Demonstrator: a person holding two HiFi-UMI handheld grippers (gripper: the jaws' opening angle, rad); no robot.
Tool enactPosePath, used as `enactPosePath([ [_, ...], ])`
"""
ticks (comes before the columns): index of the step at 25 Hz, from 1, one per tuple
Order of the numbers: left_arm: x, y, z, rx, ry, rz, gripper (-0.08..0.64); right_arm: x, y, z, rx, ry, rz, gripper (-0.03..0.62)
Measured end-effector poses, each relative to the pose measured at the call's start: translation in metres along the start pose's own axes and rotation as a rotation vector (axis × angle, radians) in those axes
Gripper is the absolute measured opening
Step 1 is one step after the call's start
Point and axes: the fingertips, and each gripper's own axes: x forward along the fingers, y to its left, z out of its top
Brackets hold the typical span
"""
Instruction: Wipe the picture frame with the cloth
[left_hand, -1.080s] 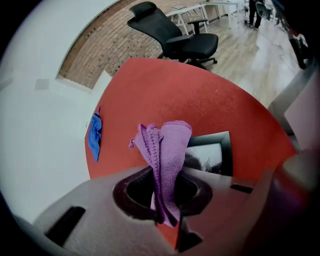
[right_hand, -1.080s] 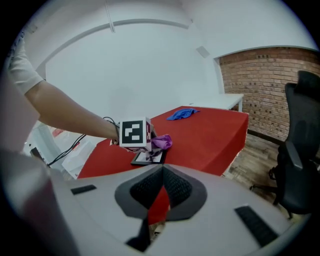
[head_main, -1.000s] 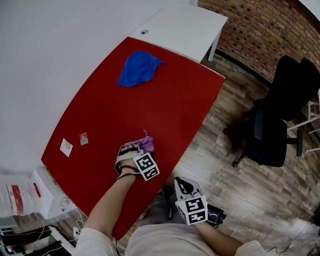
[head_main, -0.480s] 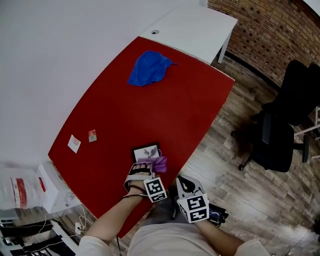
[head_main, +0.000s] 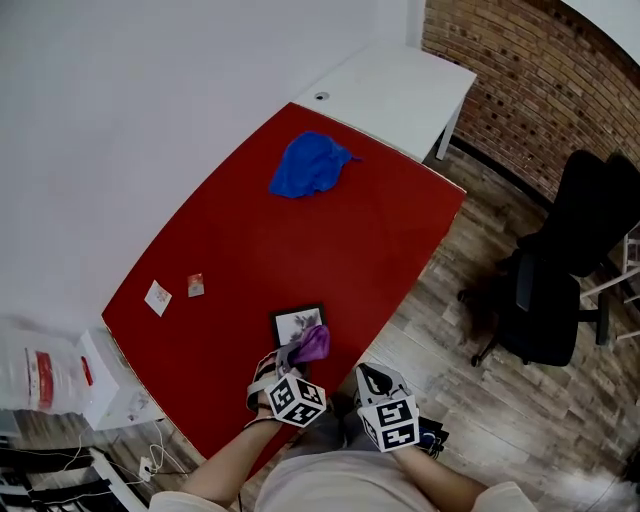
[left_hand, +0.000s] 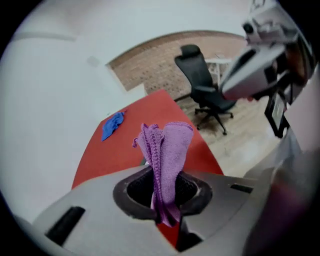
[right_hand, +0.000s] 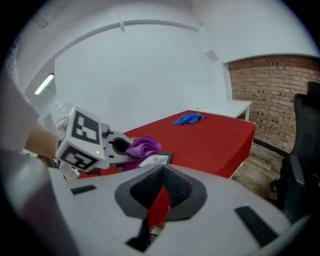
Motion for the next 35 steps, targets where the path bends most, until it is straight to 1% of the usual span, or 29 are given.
enactPosePath([
  [3, -0.048, 0.001, 0.001, -0.312, -0.141, 0.012, 0.06, -0.009, 0.004, 0.011, -0.022, -0.006, -0.006, 0.004],
  [5, -0.08, 0.002, -0.003, -0.479, -0.207, 0.03, 0.06, -0.015, 0.01, 0.018, -0.036, -0.003, -0.007, 0.005],
  [7, -0.108, 0.005, -0.005, -0.61, -0.263, 0.047, 0.06, -0.019, 0.019, 0.025, -0.043, -0.005, -0.001, 0.003],
  [9, -0.127, 0.009, -0.006, -0.69, -0.323, 0.072, 0.06, -0.021, 0.027, 0.031, -0.042, -0.01, 0.003, 0.003],
  [11, -0.138, 0.012, -0.007, -0.71, -0.368, 0.114, 0.06, -0.021, 0.032, 0.034, -0.03, -0.014, 0.003, 0.003],
  [13, -0.141, 0.01, -0.007, -0.712, -0.388, 0.133, 0.06, -0.021, 0.036, 0.036, -0.02, -0.021, 0.007, 0.003],
  [15, -0.141, 0.006, -0.007, -0.717, -0.393, 0.117, 0.06, -0.022, 0.04, 0.04, -0.028, -0.029, 0.011, 0.003],
  [17, -0.142, 0.004, -0.006, -0.705, -0.397, 0.106, 0.06, -0.024, 0.045, 0.043, -0.044, -0.036, 0.013, 0.003],
  [24, -0.15, 0.003, -0.009, -0.704, -0.397, 0.098, 0.06, -0.026, 0.059, 0.042, -0.088, -0.039, 0.013, 0.003],
  [27, -0.153, 0.002, -0.008, -0.688, -0.406, 0.098, 0.061, -0.027, 0.061, 0.043, -0.089, -0.042, 0.01, 0.003],
  [35, -0.156, -0.001, -0.005, -0.677, -0.413, 0.089, 0.061, -0.03, 0.067, 0.04, -0.1, -0.038, 0.022, 0.003],
])
